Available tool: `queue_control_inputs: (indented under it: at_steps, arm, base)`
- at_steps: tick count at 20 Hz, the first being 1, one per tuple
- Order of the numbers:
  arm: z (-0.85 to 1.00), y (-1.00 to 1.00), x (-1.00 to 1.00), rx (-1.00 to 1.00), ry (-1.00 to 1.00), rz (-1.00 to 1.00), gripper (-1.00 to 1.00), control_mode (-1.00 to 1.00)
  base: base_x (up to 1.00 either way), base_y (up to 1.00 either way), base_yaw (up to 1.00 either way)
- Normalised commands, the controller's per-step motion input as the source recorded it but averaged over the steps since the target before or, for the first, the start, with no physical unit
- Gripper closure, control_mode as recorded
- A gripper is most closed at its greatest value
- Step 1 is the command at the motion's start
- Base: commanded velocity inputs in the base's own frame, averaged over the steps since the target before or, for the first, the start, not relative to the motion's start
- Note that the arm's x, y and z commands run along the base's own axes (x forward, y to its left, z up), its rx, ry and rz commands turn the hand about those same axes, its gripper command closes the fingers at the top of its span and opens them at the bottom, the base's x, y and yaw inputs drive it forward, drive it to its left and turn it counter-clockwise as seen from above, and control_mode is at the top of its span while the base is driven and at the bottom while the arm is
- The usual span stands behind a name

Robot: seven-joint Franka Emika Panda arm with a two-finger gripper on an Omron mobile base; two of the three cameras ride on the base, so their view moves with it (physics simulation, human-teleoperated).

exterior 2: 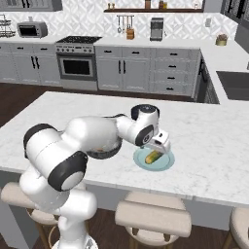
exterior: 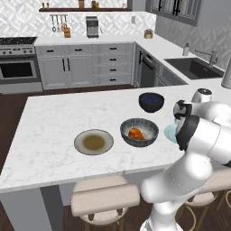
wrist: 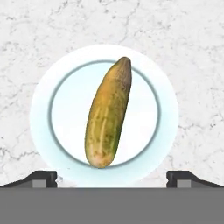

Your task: Pick the chicken drumstick and cucumber from their plates and place them in the bowl. Then put the bowl in the fridge.

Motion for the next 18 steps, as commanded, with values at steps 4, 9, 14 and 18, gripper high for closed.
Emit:
queue_control_inputs:
  at_steps: [4,9,14,18]
  arm:
    - [-0.34,-0.14,0.34,0.14,0.02,-0.09,-1.0,-1.0]
    - [-0.39,0.0,0.18,0.14,0.04,-0.1,-1.0,-1.0]
    - [-0.46,0.0,0.16,0.07,0.05,-0.07,-1.0,-1.0]
    - [-0.29,0.0,0.49,0.0,0.06,-0.03,-1.0,-1.0]
  base:
    - [0.0,0.0,0.0]
    - [0.0,0.0,0.0]
    - [0.0,0.0,0.0]
    - [0.0,0.0,0.0]
